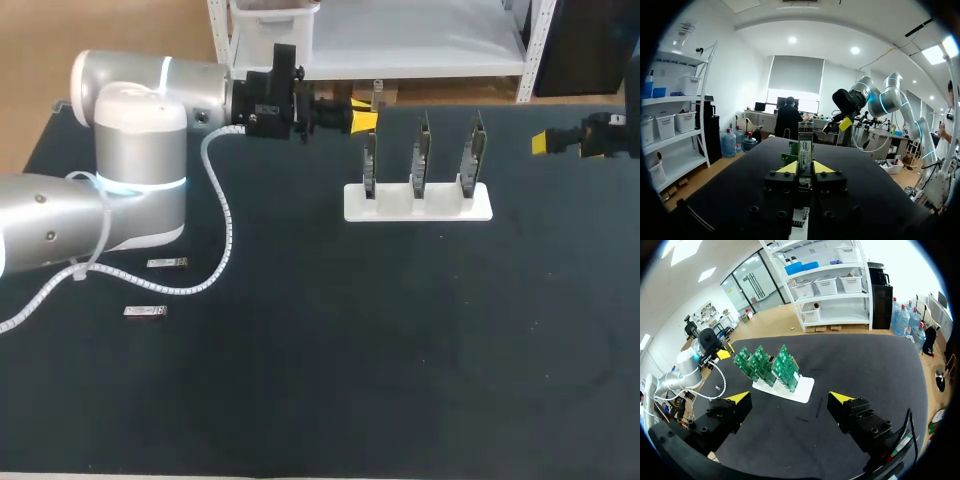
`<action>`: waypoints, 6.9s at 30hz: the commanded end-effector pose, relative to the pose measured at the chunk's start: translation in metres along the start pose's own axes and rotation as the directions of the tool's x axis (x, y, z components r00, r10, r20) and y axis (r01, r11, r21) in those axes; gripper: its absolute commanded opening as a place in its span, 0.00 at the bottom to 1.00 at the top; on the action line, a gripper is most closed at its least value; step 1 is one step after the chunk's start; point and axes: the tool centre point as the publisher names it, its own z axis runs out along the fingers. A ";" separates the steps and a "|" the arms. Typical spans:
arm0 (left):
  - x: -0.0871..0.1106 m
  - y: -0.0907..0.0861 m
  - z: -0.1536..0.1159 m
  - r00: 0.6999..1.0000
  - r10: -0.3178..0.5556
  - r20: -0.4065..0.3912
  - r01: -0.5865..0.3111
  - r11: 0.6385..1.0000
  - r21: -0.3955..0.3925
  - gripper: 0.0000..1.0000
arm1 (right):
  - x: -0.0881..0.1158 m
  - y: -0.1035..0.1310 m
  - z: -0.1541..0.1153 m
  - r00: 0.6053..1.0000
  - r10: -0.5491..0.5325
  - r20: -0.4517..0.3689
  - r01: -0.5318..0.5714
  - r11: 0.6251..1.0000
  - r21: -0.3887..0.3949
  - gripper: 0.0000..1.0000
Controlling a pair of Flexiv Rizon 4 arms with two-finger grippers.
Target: Pick up the optical module with the left hand, and insert it into the network port with the right hand.
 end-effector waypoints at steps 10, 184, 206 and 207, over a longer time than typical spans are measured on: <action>0.000 -0.001 0.000 1.000 0.000 0.001 0.000 1.000 -0.004 0.00 | -0.060 0.019 0.001 0.938 -0.343 0.057 0.342 0.880 -0.328 1.00; 0.000 -0.001 0.000 1.000 0.000 0.001 0.000 1.000 -0.004 1.00 | -0.085 0.179 0.127 0.670 -0.708 0.223 0.663 0.436 -0.608 0.00; -0.002 -0.008 -0.018 0.947 0.111 -0.301 -0.124 0.992 -0.025 1.00 | -0.086 0.173 0.120 0.672 -0.706 0.225 0.667 0.443 -0.599 0.00; -0.002 -0.007 -0.021 0.936 0.119 -0.330 -0.136 0.990 -0.026 1.00 | -0.085 0.173 0.120 0.671 -0.706 0.225 0.667 0.443 -0.600 0.00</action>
